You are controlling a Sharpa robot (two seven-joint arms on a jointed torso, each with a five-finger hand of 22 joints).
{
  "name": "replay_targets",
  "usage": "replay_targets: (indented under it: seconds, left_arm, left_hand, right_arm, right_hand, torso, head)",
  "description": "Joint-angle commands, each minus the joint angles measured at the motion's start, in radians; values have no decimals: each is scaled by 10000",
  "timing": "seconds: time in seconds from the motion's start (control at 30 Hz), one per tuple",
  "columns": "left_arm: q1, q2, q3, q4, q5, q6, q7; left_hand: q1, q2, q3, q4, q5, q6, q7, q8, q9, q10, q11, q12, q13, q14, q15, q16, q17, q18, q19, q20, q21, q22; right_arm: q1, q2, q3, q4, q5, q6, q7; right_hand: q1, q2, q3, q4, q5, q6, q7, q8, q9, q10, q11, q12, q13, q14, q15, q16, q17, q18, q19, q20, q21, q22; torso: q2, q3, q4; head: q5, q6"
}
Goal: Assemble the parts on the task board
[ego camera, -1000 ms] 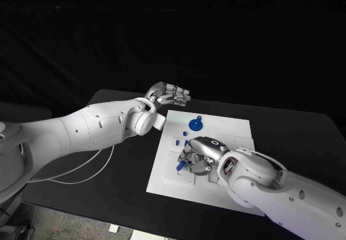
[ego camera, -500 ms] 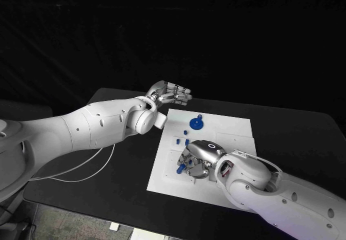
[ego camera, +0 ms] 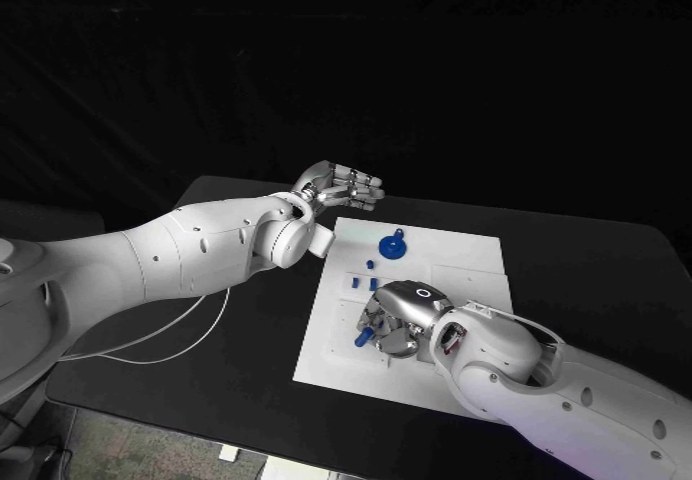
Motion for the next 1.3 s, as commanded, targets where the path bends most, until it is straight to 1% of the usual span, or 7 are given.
replay_targets:
  seconds: [0.03, 0.5, 0.6, 0.67, 0.97, 1.17, 1.3]
  left_arm:
    - [6, 18, 6, 21, 47, 137, 49]
    - [7, 48, 6, 15, 47, 162, 24]
    - [7, 62, 6, 9, 47, 170, 20]
    - [7, 66, 6, 6, 47, 175, 15]
    - [7, 71, 6, -4, 47, 187, 1]
    - [7, 65, 5, -6, 47, 196, -23]
    - [7, 67, 5, -6, 47, 206, -39]
  left_hand:
    - [48, 48, -37, -13, 43, -29, 47, -11, -13, -82, -9, -25, 3, -55, -1, -32, -7, 122, -28, 56, 33, -9]
    - [54, 47, -49, -6, 30, -26, 46, -12, -13, -90, -6, -25, 3, -68, 2, -32, -7, 121, -35, 61, 53, -54]
    - [54, 47, -49, -6, 30, -26, 46, -12, -13, -90, -6, -25, 3, -68, 2, -32, -7, 121, -35, 61, 53, -54]
    - [54, 47, -49, -6, 30, -26, 46, -12, -13, -90, -6, -25, 3, -68, 2, -32, -7, 121, -35, 61, 53, -54]
    - [54, 47, -49, -6, 30, -26, 46, -12, -13, -90, -6, -25, 3, -68, 2, -32, -7, 121, -35, 61, 53, -54]
    - [54, 47, -49, -6, 30, -26, 46, -12, -13, -90, -6, -25, 3, -68, 2, -32, -7, 121, -35, 61, 53, -54]
    - [56, 47, -62, 1, 23, -21, 45, -10, -12, -97, -3, -24, 3, -83, 9, -34, -8, 121, -44, 67, 65, -91]
  right_arm:
    - [-7, -5, -3, 33, -369, 80, -110]
    - [-4, 163, -6, 44, -598, 379, -201]
    - [-2, 223, -20, 40, -660, 483, -217]
    - [1, 250, -58, 40, -695, 556, -226]
    - [38, 396, -361, -36, -1251, 704, -322]
    - [43, 442, -445, -86, -1494, 603, -383]
    - [44, 454, -468, -100, -1449, 542, -397]
  right_hand:
    - [-5, 70, 12, -44, 23, 93, 26, 39, 78, 62, -15, 31, 17, 3, -78, -29, -8, 121, 418, -70, -15, 9]
    - [-34, 65, 27, -69, 20, 96, 26, 35, 75, 63, -15, 30, 16, -2, -78, -29, -15, 115, 410, -68, -25, 27]
    - [-38, 62, 22, -71, 25, 91, 27, 38, 74, 52, -13, 31, 16, -3, -75, -32, -18, 111, 407, -66, -38, 26]
    - [-46, 62, 17, -71, 26, 85, 29, 36, 72, 43, -10, 29, 15, -4, -74, -35, -21, 104, 402, -61, -52, 24]
    - [-54, 46, -4, -111, 15, 33, 49, 32, 56, -38, 14, 26, 9, -11, -58, -48, -30, 82, 387, -54, -88, 32]
    - [-114, 18, -139, -88, -2, -6, 60, 31, 48, -124, 24, 25, 5, -16, -48, -69, -42, 80, 380, -45, -159, 33]
    - [-259, -101, -378, 56, -8, -232, 99, 20, 19, -486, 111, 16, -15, -12, 11, -72, -43, 88, 387, -6, -223, 15]
  torso:
    - [4, 4, 15]
    - [-8, -34, -4]
    - [-8, -32, -2]
    - [-10, -26, 3]
    - [-2, -13, 1]
    - [-1, -5, -7]
    - [3, -4, -11]
  head:
    - [-7, -3]
    - [-40, -15]
    - [-42, -16]
    - [-47, -20]
    - [-34, -44]
    - [-41, -47]
    - [-42, -39]
